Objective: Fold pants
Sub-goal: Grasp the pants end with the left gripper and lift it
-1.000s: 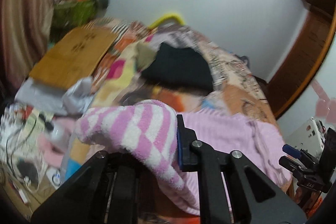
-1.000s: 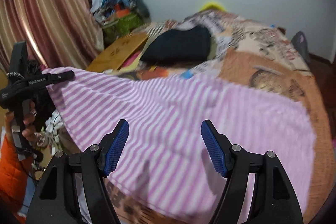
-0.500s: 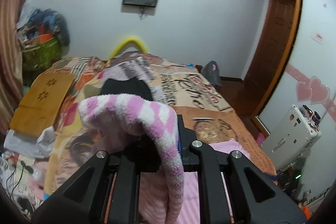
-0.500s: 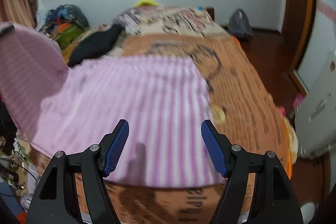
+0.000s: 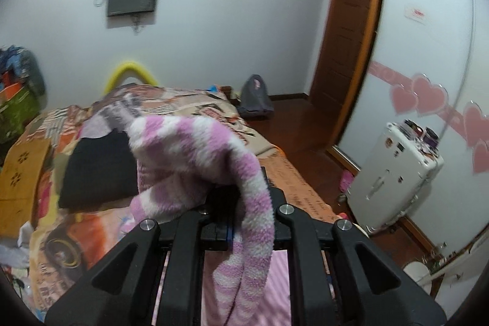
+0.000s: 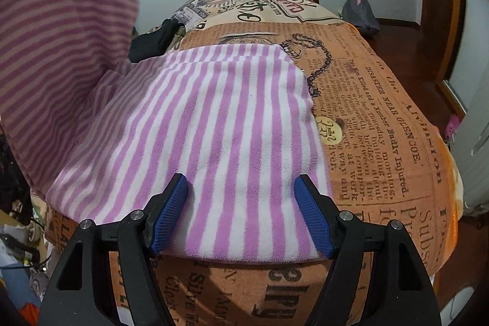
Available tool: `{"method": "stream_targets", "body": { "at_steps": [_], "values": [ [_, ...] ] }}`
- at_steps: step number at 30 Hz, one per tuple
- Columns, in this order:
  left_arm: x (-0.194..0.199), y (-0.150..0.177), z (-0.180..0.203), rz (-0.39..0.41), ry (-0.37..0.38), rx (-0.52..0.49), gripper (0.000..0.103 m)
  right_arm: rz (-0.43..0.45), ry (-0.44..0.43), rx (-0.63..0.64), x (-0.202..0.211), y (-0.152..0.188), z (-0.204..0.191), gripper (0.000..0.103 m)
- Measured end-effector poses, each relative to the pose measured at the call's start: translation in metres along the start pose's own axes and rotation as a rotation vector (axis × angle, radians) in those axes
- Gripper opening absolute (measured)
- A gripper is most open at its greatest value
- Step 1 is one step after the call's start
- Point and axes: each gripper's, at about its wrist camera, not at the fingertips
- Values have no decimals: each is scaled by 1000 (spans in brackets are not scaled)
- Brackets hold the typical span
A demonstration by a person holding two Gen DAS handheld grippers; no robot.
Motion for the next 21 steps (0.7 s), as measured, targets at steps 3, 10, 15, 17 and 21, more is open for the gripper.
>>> {"method": "stream_targets", "body": {
  "at_steps": [3,10,15,17,21],
  "values": [
    [-25,4,20,-45,40,-3,12,3,-15,-6,0,2,1,71],
    [-75,26,57,-154,111,-23,12,14,-36,-26,3,3,6,70],
    [-114,54,80,-271,122,-65,12,59,-24,-109,32,7,33,70],
    [-126,66,89,-301,123,-82,12,58,-7,-154,41,13,49,70],
    [-146,91,100,-366,118,-106,12,49,57,-225,59,29,82,70]
  ]
}}
Point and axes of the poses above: each gripper's, at about its wrist camera, not at the fingertips, and x roughly against the way its jaws point, z to its right, y to its underside, and after that the axes turned 12 degrees about y, right-handed
